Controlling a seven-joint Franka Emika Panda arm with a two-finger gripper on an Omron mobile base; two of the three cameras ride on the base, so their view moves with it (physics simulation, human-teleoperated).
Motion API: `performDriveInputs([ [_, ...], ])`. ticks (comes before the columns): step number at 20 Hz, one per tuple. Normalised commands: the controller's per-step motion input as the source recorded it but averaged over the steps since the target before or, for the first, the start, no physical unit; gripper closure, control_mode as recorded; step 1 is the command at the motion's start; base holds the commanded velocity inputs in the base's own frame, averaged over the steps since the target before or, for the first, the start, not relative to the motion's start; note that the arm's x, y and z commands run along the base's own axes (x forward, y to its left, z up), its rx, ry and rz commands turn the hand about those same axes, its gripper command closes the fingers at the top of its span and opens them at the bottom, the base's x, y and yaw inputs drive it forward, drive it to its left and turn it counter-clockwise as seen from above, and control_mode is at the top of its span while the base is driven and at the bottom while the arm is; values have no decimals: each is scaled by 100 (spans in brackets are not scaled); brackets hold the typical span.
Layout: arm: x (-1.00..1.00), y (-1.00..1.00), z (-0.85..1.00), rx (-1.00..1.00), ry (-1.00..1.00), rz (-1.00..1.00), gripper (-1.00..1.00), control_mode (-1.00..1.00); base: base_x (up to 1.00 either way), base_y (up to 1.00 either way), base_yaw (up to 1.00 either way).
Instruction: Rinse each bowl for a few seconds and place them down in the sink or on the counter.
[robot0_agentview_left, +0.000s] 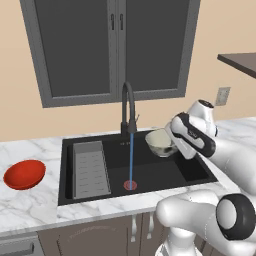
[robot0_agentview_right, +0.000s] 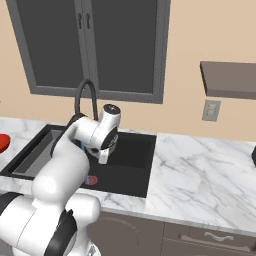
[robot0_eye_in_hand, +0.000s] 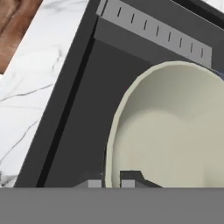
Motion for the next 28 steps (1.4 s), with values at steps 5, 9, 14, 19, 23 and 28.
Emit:
performDriveInputs([
  [5,1,33,-22,0,0,6,100,-100,0,0,0],
  [9,8,24,-28,0,0,5,100,-100,0,0,0],
  [14,17,18,-26,0,0,4,100,-100,0,0,0],
  [19,21,12,-23,0,-3,3,100,-100,0,0,0],
  [23,23,14,-22,0,-3,2,100,-100,0,0,0],
  [28,25,13,-24,2,0,2,100,-100,0,0,0],
])
